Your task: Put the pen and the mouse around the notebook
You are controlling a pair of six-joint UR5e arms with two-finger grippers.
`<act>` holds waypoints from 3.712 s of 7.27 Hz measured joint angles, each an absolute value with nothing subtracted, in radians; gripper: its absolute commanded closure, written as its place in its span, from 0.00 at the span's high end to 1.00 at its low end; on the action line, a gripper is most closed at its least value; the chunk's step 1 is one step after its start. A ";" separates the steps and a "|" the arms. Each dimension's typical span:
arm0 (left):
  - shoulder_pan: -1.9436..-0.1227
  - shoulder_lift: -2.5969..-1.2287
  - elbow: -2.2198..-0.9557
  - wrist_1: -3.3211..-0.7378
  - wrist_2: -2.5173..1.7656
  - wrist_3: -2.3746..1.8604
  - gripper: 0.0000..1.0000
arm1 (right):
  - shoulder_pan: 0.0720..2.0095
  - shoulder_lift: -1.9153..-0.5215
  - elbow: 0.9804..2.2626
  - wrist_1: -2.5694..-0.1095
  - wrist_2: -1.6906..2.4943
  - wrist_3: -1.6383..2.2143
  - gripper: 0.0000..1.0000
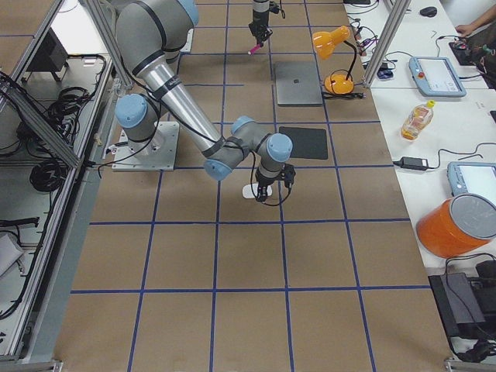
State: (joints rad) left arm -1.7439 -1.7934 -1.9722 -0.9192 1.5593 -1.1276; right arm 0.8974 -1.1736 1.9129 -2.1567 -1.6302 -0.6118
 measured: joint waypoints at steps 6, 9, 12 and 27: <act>-1.967 -1.917 -1.953 -0.819 1.556 -1.856 0.00 | 0.898 -1.181 1.913 -2.152 -1.632 -0.608 0.46; -1.979 -1.960 -1.948 -0.764 1.504 -1.878 0.07 | 0.901 -1.193 1.901 -2.154 -1.631 -0.607 0.49; -1.982 -1.963 -1.952 -0.786 1.496 -1.792 1.00 | 0.993 -1.205 1.849 -2.158 -1.618 -0.581 0.50; -1.615 -1.550 -1.603 -1.526 1.502 -0.044 1.00 | 1.364 -0.954 1.519 -2.131 -1.464 -0.054 0.79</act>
State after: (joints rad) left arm -1.6148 -1.5501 -1.6029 -1.5264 1.5020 -0.0435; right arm 1.3636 -0.9540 1.5185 -2.1312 -1.4643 -0.0539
